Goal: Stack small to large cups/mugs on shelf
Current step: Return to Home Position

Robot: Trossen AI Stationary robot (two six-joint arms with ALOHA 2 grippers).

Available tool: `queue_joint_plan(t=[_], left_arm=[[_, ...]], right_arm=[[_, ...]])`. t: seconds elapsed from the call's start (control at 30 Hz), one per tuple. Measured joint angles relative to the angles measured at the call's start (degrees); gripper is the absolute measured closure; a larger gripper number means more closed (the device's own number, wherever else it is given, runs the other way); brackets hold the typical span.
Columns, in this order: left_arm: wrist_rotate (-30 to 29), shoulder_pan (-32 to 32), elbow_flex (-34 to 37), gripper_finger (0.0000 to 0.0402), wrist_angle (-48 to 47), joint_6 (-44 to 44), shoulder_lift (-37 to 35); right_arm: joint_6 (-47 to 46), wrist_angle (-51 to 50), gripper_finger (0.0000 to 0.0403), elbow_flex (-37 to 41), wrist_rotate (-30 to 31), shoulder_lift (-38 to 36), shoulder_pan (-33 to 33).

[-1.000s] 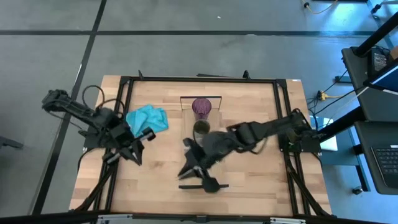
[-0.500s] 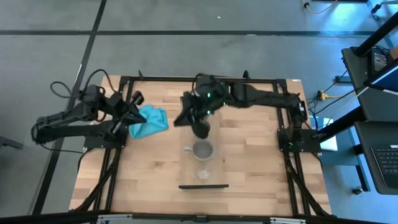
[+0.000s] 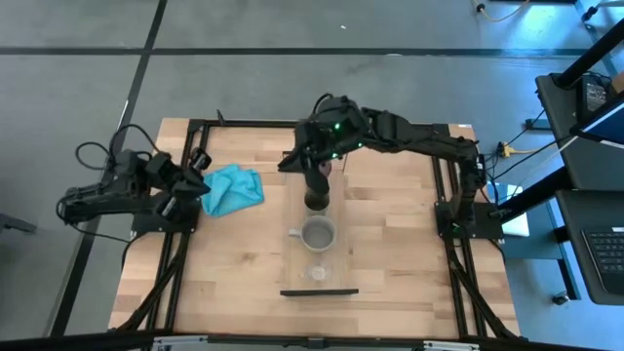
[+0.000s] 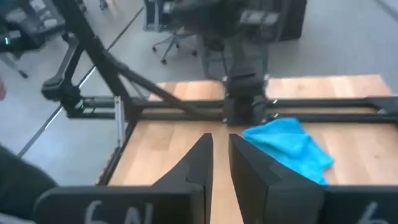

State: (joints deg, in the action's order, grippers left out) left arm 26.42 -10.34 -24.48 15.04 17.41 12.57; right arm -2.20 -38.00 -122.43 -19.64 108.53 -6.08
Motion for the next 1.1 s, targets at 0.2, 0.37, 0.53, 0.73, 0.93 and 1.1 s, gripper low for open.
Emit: queue_joint_plan(t=[0.2,0.37,0.53,0.73,0.93,1.1], left_arm=[[-3.42,3.11,7.1,0.039,12.41,0.04,-1.06],[-7.92,4.34,10.13,0.039,14.74,-0.99,-1.04],[-8.38,4.54,13.29,0.039,18.35,-1.05,-1.06],[-8.48,4.51,16.98,0.039,21.62,-0.49,-1.05],[-9.43,4.51,19.16,0.039,21.94,-0.11,-1.07],[-10.76,4.51,21.11,0.039,22.37,0.0,-1.08]], right_arm=[[1.85,2.27,0.0349,-0.02,-4.37,-1.54,-4.97],[1.16,3.13,0.0349,-0.02,-9.58,-2.52,-9.59],[1.15,2.85,0.0349,-0.02,-13.46,-2.55,-12.76],[1.8,2.54,0.0349,-0.02,-13.53,-2.55,-14.63],[2.66,2.23,0.0349,-0.02,-13.53,-2.53,-15.23],[2.87,2.1,0.0349,-0.02,-13.55,-2.51,-15.5]])
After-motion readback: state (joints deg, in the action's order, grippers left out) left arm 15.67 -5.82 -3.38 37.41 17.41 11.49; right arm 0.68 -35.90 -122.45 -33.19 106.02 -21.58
